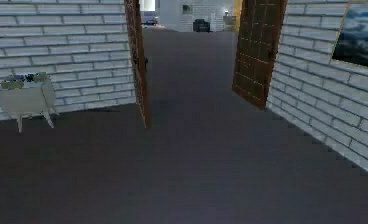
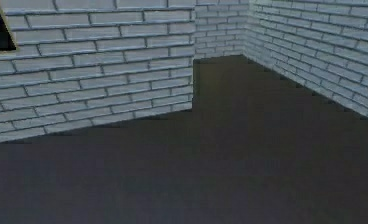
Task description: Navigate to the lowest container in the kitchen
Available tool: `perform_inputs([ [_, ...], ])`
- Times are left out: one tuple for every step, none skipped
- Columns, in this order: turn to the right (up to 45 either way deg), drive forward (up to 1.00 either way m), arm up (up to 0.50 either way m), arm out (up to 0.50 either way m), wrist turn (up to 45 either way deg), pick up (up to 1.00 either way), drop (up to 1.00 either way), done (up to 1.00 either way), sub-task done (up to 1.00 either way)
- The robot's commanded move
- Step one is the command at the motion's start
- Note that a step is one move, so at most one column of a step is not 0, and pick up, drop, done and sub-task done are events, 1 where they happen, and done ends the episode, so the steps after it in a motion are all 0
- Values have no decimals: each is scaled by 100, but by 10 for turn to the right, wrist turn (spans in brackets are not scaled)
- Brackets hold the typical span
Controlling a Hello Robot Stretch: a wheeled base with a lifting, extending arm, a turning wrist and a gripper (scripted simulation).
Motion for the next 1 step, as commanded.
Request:
perform_inputs([
  [0,100,0,0,0,0,0,0,0],
])
